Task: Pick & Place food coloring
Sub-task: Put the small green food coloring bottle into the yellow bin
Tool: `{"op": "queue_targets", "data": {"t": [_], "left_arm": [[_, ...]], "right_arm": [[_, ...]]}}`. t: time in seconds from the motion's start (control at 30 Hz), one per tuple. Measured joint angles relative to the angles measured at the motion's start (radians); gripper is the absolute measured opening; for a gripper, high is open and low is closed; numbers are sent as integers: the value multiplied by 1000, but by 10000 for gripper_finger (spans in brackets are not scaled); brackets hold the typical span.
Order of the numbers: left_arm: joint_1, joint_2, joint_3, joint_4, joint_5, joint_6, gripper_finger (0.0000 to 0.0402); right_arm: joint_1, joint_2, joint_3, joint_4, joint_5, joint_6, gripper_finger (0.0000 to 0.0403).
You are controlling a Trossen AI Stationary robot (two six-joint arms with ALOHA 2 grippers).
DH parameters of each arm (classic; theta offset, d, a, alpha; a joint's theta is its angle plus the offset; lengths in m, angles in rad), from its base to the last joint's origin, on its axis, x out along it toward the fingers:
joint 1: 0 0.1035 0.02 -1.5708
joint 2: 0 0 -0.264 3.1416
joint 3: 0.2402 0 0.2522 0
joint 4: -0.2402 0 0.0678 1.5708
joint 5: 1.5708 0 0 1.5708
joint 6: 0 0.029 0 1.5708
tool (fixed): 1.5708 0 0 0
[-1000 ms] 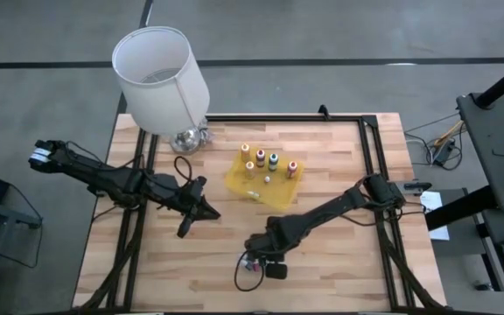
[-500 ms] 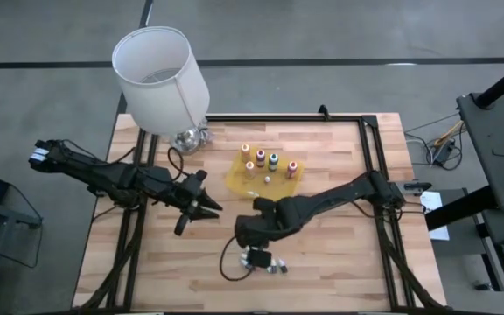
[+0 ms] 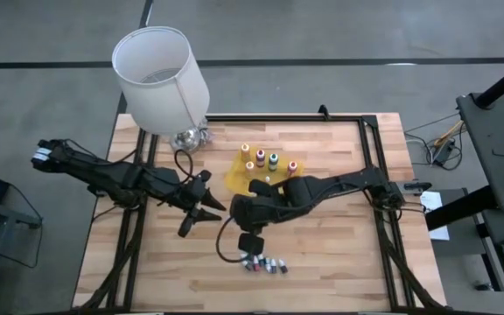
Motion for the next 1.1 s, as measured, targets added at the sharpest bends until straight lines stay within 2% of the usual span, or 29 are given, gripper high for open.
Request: {"op": "queue_targets", "data": {"t": [0.2, 0.5, 0.73, 0.97, 1.1], "left_arm": [[0, 57, 46, -60, 0, 11, 108], [0, 142, 98, -61, -6, 30, 108], [0, 171, 145, -65, -18, 55, 108], [0, 169, 162, -168, -53, 49, 108], [-2, 166, 162, -174, -67, 49, 108]], "right_arm": [[-3, 0, 0, 4, 0, 1, 65], [-3, 0, 0, 4, 4, 1, 65], [-6, 0, 0, 2, 24, 1, 65], [-6, 1, -1, 1, 26, 2, 65], [-6, 1, -1, 1, 26, 5, 65]]}}
